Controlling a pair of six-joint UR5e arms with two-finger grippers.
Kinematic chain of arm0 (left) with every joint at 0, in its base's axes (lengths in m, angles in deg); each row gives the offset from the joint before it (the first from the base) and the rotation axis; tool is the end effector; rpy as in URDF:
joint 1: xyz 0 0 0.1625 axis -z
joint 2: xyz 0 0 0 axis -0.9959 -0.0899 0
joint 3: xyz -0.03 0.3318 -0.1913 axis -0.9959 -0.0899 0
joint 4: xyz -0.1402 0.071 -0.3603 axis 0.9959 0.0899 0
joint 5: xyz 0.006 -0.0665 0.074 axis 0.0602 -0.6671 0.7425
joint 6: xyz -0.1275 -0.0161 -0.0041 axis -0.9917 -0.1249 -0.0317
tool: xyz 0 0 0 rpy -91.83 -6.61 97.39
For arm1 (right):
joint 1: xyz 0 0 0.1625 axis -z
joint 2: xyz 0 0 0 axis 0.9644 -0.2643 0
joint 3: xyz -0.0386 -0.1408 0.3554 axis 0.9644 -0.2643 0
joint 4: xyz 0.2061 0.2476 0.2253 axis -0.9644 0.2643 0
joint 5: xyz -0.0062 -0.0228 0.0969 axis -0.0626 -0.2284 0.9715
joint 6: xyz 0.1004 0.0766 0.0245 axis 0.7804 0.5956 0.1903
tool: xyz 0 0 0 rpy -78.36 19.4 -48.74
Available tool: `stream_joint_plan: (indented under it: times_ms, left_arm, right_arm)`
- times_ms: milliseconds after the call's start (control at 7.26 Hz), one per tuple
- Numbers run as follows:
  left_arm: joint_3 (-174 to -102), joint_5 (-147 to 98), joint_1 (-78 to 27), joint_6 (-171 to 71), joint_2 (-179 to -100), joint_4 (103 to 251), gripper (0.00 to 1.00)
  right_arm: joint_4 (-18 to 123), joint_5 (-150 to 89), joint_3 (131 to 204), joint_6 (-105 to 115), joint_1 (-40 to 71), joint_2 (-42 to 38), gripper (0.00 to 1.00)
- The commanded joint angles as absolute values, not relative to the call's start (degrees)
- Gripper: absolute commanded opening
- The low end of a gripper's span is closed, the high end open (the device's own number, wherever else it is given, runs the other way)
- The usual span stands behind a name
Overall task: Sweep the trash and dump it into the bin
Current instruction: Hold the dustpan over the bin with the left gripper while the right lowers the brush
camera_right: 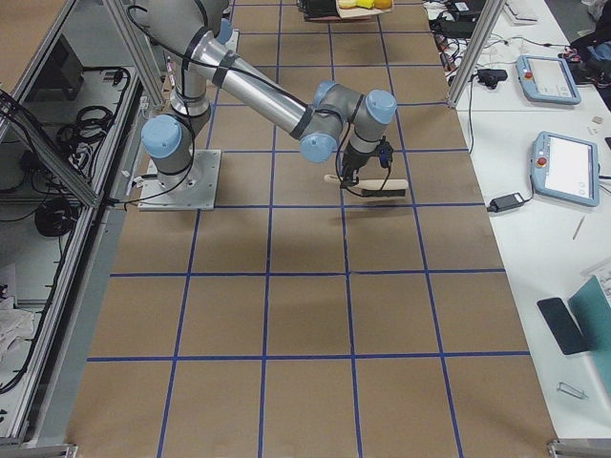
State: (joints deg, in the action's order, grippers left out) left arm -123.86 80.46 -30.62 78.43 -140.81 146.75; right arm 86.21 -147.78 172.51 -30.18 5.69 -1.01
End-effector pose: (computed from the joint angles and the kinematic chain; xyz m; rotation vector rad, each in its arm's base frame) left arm 0.2277 -0.5700 0.3383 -1.9154 -2.3715 0.1512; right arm -0.0788 -0.5499 0.1986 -0.0548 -3.1120 -0.2699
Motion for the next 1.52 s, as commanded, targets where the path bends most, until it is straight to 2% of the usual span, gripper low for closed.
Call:
stream_joint_plan:
  times_ms: [0, 413, 1378]
  left_arm:
    - [-120.78, 82.52, -39.63, 90.14, -142.45, 147.53, 0.18]
    - [-116.48, 89.02, -42.92, 99.39, -144.73, 144.83, 0.16]
    - [-112.33, 92.56, -44.59, 112.22, -149.48, 134.71, 0.12]
  right_arm:
    - [89.52, -147.51, 172.54, -28.49, 5.77, 0.85, 0.0]
    - [89.55, -145.33, 172.46, -28.92, 5.51, 0.42, 0.0]
    - [88.76, -145.05, 172.63, -31.3, 5.42, 0.77, 0.0]
